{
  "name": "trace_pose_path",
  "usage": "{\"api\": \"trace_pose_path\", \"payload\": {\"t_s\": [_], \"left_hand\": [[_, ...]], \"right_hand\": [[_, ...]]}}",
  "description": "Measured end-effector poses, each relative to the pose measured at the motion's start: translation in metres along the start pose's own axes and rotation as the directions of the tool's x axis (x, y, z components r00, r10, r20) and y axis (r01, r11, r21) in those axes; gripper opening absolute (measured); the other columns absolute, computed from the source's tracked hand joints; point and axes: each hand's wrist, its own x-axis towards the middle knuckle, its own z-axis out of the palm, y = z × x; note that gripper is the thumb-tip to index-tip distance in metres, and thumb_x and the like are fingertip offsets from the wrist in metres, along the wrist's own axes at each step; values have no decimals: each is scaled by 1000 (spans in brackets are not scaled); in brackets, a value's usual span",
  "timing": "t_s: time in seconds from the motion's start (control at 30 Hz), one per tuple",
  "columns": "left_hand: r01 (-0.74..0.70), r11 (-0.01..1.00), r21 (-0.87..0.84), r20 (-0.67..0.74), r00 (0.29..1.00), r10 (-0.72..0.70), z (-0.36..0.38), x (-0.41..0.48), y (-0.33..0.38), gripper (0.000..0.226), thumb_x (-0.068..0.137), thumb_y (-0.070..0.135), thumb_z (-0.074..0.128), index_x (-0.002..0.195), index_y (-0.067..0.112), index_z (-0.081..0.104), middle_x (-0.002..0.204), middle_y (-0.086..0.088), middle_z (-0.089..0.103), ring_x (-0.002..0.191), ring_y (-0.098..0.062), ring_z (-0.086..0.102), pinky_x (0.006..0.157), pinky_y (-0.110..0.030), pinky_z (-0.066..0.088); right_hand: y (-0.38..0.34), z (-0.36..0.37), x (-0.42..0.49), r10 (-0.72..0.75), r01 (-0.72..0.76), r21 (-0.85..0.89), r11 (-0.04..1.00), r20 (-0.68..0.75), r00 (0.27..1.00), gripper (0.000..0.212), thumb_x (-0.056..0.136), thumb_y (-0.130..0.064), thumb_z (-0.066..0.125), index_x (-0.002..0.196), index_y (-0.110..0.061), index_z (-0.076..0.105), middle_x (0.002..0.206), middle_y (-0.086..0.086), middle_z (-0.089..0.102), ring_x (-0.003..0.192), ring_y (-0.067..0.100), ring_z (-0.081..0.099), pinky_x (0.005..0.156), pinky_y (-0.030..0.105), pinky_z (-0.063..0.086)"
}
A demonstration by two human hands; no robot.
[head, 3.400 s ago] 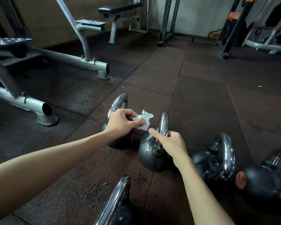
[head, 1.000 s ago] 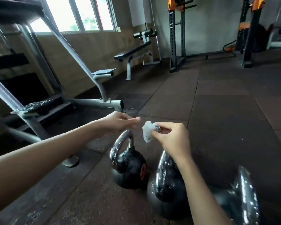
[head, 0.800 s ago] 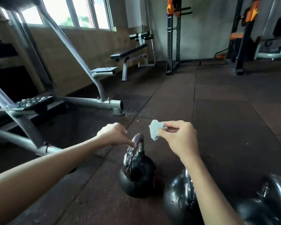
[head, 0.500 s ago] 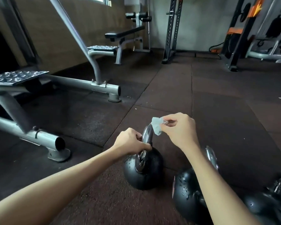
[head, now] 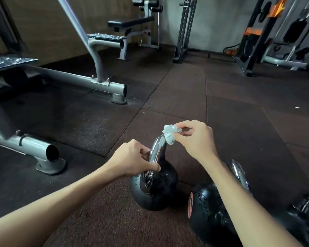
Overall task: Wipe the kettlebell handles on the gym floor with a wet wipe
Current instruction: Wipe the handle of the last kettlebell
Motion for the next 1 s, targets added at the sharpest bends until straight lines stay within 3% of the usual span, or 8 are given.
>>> {"api": "trace_pose_path", "payload": {"t_s": [0.07,0.17,0.3,0.43,0.67,0.77,0.93,1.0], "left_hand": [[3,999,-41,2,1000,-3,5,-1,4,52,56,65,76,81,20,79,75,1,76,71,-14,72,73,-37,60],[17,992,-129,25,1000,-14,8,3,14,37,65,54,85,80,20,80,76,-5,76,65,-15,68,73,-35,57],[62,974,-217,60,997,-50,8,3,18,24,66,47,88,81,29,83,78,0,80,84,-18,78,88,-47,61],[65,964,-256,67,997,-50,9,-4,14,21,67,47,88,84,37,83,80,4,80,87,-14,78,91,-46,60],[19,979,-203,11,1000,-17,13,-25,2,25,71,54,82,90,37,80,81,0,79,78,-11,75,83,-41,57],[-3,982,-189,3,1000,4,14,-37,-2,21,73,52,83,89,37,80,77,1,77,66,-1,63,73,-30,54],[-29,978,-206,-16,1000,27,12,-56,-7,13,78,46,85,86,37,80,74,10,77,66,6,65,66,-21,49],[-27,979,-204,-18,1000,24,12,-61,-9,13,79,47,85,88,39,80,76,13,77,73,6,70,71,-21,52]], "right_hand": [[1,9,-2,-31,31,21,999,-5,1000,23,80,-13,82,95,-32,82,91,-16,74,77,-1,71,72,10,54],[7,10,-6,-33,32,65,997,19,999,24,81,-16,84,102,-29,82,97,-17,74,84,-2,72,76,10,56],[24,-5,-3,-85,65,89,994,242,966,49,75,-5,88,120,-23,77,113,-12,71,99,3,71,88,15,56],[33,-1,1,-146,154,-15,988,249,957,43,77,-4,87,115,-21,79,104,-10,76,90,2,72,81,16,57],[15,6,-1,-131,130,13,991,106,986,26,83,-19,84,108,-26,82,91,-17,78,75,-1,71,69,11,55],[3,7,-4,-133,139,-29,990,141,981,27,85,-21,83,110,-27,81,92,-16,77,75,0,70,70,13,56],[-18,14,-45,-357,387,-78,919,259,898,30,86,-21,82,115,-26,79,99,-14,74,81,4,68,74,9,51],[-21,16,-44,-353,386,-76,919,270,896,29,87,-22,81,116,-27,79,98,-15,73,80,2,67,73,10,52]]}}
